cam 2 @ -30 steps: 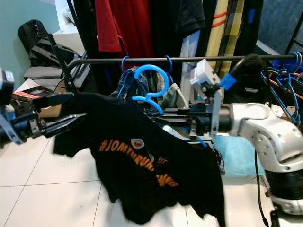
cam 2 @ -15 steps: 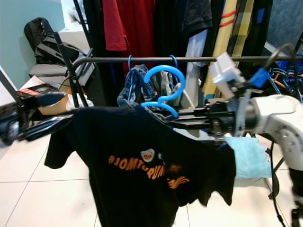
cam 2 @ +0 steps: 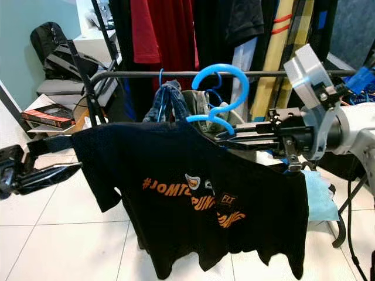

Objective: Hang hanger

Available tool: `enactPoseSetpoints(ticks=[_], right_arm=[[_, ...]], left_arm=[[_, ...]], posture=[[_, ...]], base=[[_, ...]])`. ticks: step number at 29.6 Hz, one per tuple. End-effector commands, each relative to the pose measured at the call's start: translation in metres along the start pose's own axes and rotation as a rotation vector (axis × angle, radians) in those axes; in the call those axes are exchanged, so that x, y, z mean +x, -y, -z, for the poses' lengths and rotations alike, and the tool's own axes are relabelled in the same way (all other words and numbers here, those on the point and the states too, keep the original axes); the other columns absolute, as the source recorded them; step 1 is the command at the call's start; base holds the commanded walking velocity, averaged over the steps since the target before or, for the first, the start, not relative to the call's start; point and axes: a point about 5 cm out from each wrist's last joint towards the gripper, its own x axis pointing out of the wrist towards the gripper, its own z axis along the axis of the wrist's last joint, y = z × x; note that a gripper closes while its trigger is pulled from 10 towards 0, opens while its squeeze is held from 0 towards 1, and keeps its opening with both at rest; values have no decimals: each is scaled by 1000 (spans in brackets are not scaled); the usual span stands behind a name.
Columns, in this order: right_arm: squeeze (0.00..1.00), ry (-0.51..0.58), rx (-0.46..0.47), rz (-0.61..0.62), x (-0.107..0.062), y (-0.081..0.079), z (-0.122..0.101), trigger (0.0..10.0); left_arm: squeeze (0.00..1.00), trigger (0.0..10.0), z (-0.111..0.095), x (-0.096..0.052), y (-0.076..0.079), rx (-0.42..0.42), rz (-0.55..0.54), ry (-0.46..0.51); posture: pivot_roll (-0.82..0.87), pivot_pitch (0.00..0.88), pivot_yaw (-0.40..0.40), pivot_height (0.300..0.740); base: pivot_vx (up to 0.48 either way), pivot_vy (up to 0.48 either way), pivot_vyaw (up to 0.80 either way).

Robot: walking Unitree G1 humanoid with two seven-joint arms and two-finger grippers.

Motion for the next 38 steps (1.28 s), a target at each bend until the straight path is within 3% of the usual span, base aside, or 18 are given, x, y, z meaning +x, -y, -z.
enactPoseSetpoints(ticks=[1,5,6,17,21,35,38], right_arm=[[0,20,-44,-9,-3,-2,-11,10000],[0,22,-53,-17,-4,-4,-15,10000],[0,25,-56,-22,-4,-4,-16,10000],[0,-4,-44,-6,-8,-4,-12,10000],[0,-74,5,34,-18,-8,3,10000],[0,-146,67,102,-30,-15,21,10000],[0,-206,115,121,-35,-22,34,10000]], left_arm=[[0,10000,3,1,1,1,-1,-32],[0,10000,8,3,0,-9,-3,-46],[0,0,9,4,-1,-15,-1,-46],[0,0,-3,-3,-16,47,-97,-38],[0,0,-22,-19,-27,111,-198,-13],[0,0,-31,-27,-31,137,-237,-4],[0,0,-37,-30,-38,159,-284,24]], posture=[[-78,0,29,740],[-79,0,30,740],[-82,0,30,740],[-83,0,33,740],[-68,0,28,740],[-70,0,32,740],[-77,0,32,740]], base=[[0,0,0],[0,0,0],[0,0,0],[0,0,0],[0,0,0],[0,0,0],[0,0,0]])
